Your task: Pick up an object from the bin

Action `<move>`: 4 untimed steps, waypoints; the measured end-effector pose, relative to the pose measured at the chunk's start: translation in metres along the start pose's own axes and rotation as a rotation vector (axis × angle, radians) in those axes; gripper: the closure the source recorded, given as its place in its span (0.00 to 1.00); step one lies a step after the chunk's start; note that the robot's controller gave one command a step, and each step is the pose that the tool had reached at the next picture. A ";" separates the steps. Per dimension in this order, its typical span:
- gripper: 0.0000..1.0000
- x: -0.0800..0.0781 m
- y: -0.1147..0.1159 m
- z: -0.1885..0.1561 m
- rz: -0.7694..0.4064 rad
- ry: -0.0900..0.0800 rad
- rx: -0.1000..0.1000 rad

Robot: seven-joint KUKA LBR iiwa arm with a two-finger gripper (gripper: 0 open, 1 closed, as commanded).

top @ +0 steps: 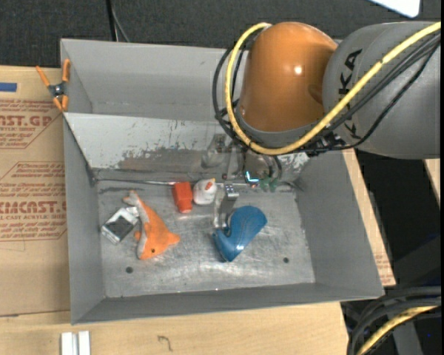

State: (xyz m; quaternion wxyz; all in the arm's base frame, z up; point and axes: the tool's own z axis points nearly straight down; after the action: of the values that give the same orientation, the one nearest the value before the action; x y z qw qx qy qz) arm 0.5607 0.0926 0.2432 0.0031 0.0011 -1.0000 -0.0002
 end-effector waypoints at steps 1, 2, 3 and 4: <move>0.00 -0.001 0.000 -0.005 0.001 -0.008 -0.001; 0.00 -0.006 0.013 0.034 -0.008 -0.018 -0.002; 0.00 -0.014 0.037 0.095 0.020 -0.012 -0.002; 0.00 -0.005 0.051 0.164 -0.031 -0.011 -0.001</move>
Offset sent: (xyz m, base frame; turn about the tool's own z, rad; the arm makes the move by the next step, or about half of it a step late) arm 0.0115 0.0553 -0.1662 -0.0409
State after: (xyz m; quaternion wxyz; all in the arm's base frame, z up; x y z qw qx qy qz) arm 0.5648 0.1437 0.0796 -0.0023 0.0166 -0.9999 -0.0006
